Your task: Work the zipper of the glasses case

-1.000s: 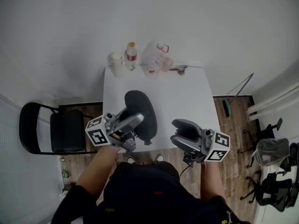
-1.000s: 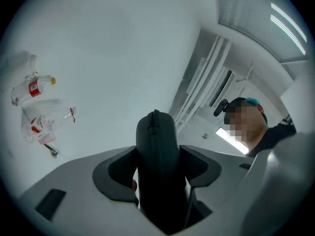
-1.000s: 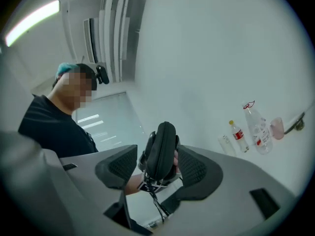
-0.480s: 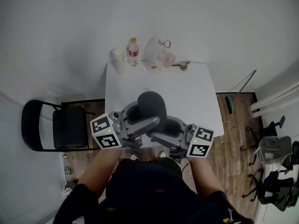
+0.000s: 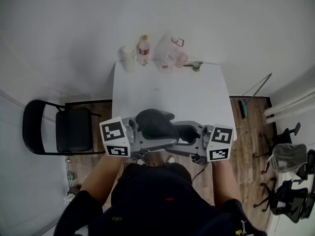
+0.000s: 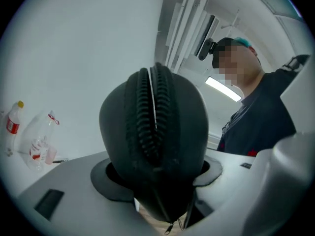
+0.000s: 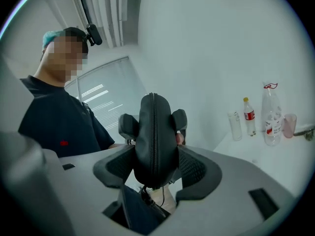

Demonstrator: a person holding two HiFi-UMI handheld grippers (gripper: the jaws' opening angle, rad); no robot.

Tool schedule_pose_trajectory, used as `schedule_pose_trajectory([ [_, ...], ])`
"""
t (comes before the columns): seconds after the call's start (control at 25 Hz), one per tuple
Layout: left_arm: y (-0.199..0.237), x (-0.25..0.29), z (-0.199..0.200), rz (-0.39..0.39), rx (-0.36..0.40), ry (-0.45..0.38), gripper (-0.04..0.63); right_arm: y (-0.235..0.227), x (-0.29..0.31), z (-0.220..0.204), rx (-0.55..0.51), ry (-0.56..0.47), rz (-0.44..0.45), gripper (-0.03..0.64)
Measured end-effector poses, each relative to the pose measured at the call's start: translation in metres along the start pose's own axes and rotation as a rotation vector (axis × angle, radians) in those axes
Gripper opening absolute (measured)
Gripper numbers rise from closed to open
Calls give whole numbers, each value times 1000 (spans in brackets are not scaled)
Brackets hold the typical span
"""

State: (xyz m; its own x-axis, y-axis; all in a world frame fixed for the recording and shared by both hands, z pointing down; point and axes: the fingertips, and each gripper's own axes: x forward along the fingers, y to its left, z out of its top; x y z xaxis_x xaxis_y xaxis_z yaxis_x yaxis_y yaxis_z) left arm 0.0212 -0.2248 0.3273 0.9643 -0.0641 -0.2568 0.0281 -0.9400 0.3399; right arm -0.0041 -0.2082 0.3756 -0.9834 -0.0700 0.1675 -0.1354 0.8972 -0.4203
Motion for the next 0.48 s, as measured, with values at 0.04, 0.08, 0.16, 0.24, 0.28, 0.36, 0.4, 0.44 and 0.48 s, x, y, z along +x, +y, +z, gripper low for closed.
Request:
schedule_pose_trajectory([
  [0.04, 2, 0, 0, 13, 2, -6, 295, 0, -1, 1, -4, 4, -7, 282],
  [0.08, 4, 0, 2, 27, -4, -23, 291, -1, -2, 4, -10, -5, -16, 284],
  [0.16, 13, -1, 14, 63, -34, -88, 290, -4, -11, 16, -27, -73, -53, 284],
  [0.24, 26, -9, 34, 118, -97, -186, 288, -9, -27, 27, -45, -178, -117, 284],
  [0.28, 33, -14, 46, 151, -132, -238, 288, -11, -35, 29, -55, -222, -156, 284],
  [0.36, 46, -26, 70, 215, -167, -319, 288, -19, -45, 23, -79, -262, -254, 282],
  [0.4, 51, -29, 80, 246, -164, -345, 287, -25, -47, 17, -89, -262, -311, 282],
  [0.44, 56, -31, 90, 276, -154, -362, 288, -31, -47, 11, -97, -261, -368, 279],
  [0.48, 60, -32, 98, 302, -142, -373, 287, -36, -46, 7, -105, -265, -419, 252],
])
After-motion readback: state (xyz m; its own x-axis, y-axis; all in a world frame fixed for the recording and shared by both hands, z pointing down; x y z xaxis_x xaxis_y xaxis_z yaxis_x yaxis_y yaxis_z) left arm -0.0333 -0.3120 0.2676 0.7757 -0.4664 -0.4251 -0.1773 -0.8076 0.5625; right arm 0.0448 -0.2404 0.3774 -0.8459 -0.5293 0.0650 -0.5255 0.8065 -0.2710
